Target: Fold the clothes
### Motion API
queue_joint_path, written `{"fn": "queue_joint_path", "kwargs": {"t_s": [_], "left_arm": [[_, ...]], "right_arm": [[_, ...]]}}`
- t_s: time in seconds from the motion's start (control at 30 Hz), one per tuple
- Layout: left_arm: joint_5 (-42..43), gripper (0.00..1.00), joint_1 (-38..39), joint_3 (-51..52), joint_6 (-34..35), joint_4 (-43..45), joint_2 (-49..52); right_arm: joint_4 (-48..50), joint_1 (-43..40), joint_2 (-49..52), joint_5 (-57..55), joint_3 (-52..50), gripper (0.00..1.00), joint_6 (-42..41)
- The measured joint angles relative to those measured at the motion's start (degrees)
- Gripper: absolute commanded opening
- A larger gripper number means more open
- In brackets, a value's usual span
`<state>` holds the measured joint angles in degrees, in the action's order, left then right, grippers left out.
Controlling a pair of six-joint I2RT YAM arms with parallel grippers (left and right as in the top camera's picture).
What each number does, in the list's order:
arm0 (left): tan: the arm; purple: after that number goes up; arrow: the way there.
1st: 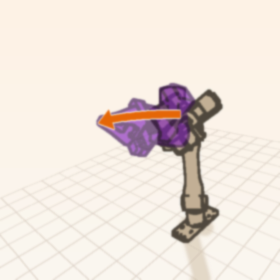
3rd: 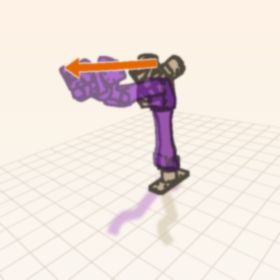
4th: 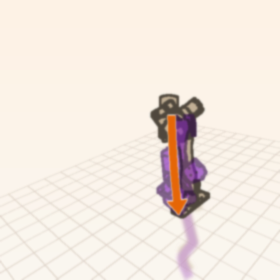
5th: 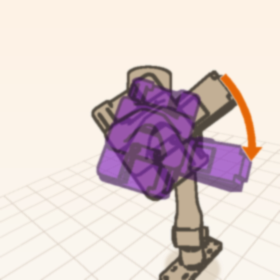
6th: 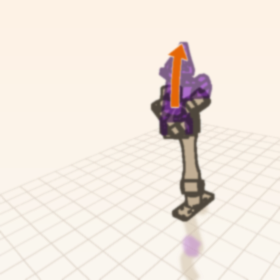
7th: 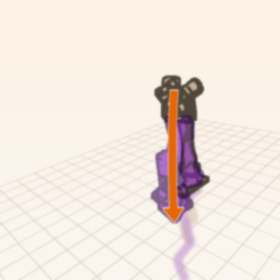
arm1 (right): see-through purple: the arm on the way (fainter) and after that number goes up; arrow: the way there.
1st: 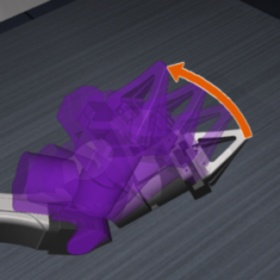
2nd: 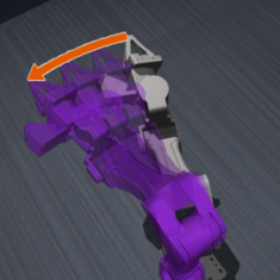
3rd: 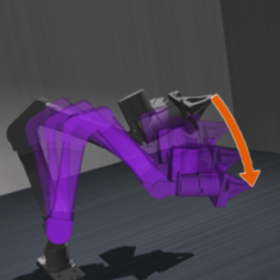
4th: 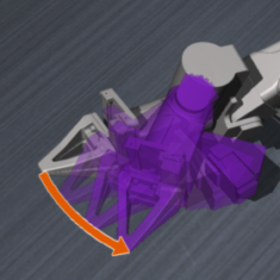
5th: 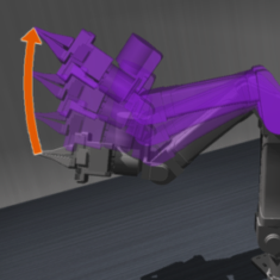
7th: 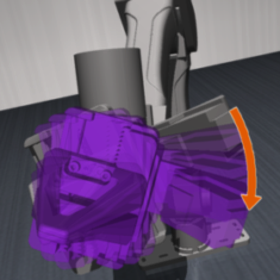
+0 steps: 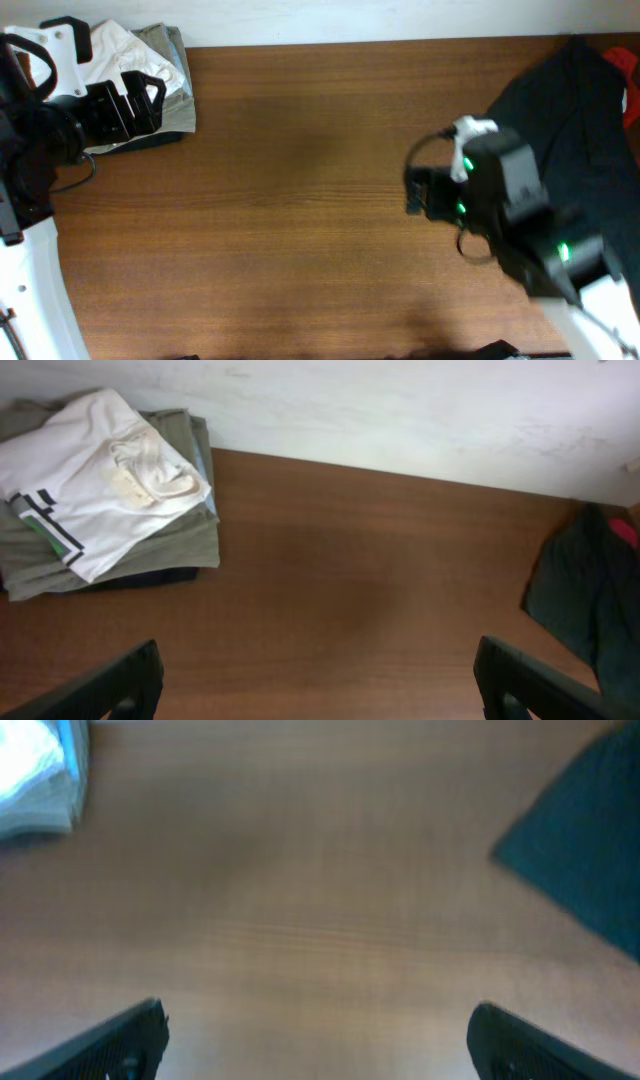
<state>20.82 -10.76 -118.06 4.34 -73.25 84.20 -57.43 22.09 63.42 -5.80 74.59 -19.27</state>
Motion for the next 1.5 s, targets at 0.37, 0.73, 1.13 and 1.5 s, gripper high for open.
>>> {"fn": "queue_joint_path", "kwargs": {"t_s": [0.37, 0.73, 1.13, 1.5], "left_arm": [[0.0, 0.99, 0.0, 0.1, 0.0, -0.1, 0.0], [0.0, 0.99, 0.0, 0.1, 0.0, 0.0, 0.0], [0.0, 0.99, 0.0, 0.1, 0.0, 0.0, 0.0], [-3.4, 0.99, 4.6, 6.9, -5.4, -4.9, -2.1]], "right_arm": [[46.3, -24.0, -56.7, 12.0, -67.1, 0.99, 0.7], [55.7, -24.4, -62.7, 16.5, -74.0, 0.99, 22.2], [54.4, -24.4, -62.7, 16.4, -74.0, 0.99, 22.9], [54.3, -24.4, -62.7, 16.4, -74.0, 0.99, 22.9]]}}
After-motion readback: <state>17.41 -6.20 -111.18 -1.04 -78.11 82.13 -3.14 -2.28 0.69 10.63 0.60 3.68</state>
